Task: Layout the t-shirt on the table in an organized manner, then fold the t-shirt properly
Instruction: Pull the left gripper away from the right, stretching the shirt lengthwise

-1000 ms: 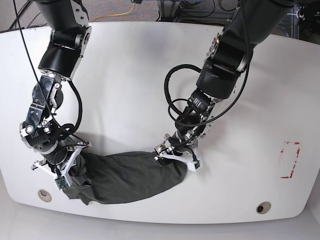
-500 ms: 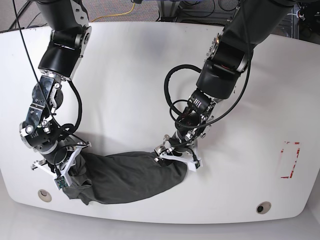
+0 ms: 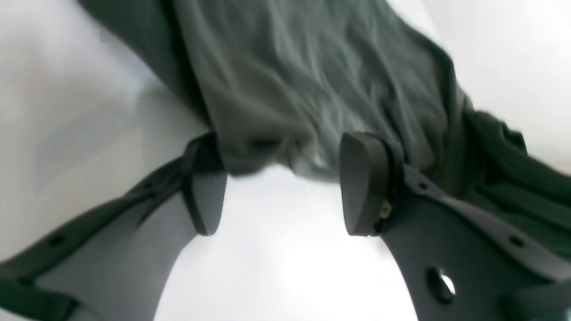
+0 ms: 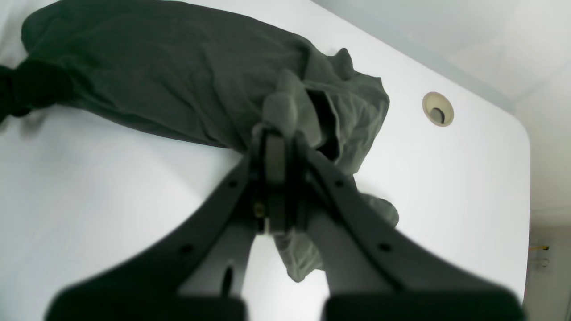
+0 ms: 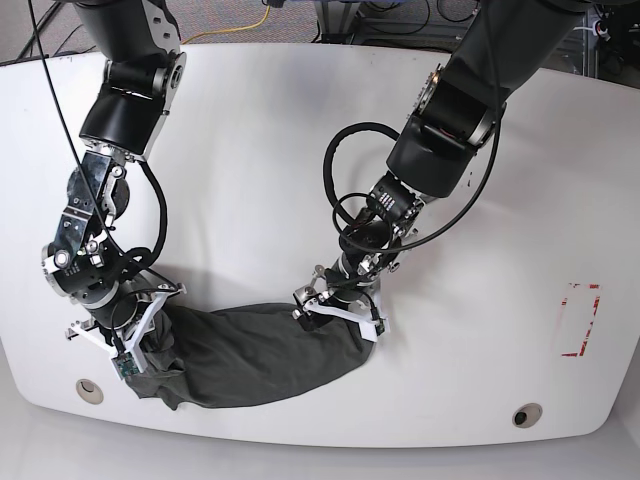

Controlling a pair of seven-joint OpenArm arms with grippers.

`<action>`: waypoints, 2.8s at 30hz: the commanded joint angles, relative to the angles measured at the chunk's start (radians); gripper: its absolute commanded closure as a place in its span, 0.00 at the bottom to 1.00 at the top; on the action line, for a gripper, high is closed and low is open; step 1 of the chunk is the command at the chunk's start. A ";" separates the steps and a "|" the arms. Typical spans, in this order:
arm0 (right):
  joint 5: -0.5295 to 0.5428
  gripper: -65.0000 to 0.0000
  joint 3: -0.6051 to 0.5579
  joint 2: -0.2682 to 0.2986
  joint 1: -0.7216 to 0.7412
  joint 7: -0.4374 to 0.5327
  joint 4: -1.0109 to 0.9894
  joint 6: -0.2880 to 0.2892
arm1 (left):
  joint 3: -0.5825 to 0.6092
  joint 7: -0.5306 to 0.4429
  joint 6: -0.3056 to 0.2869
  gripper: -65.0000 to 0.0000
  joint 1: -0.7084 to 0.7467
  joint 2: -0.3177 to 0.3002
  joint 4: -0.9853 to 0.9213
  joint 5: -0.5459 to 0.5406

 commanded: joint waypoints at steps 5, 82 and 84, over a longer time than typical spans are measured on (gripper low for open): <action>0.011 1.00 0.003 0.012 0.030 0.027 0.020 -0.001 | 0.001 -0.011 -0.014 0.44 -0.045 0.006 -0.044 -0.007; 0.003 1.00 0.032 0.090 0.151 -0.068 0.318 0.035 | -0.364 0.158 -0.028 1.00 0.296 -0.889 1.111 -0.249; 0.003 1.00 0.031 0.090 0.185 -0.070 0.294 0.035 | -0.389 0.158 -0.029 1.00 0.291 -0.922 1.111 -0.272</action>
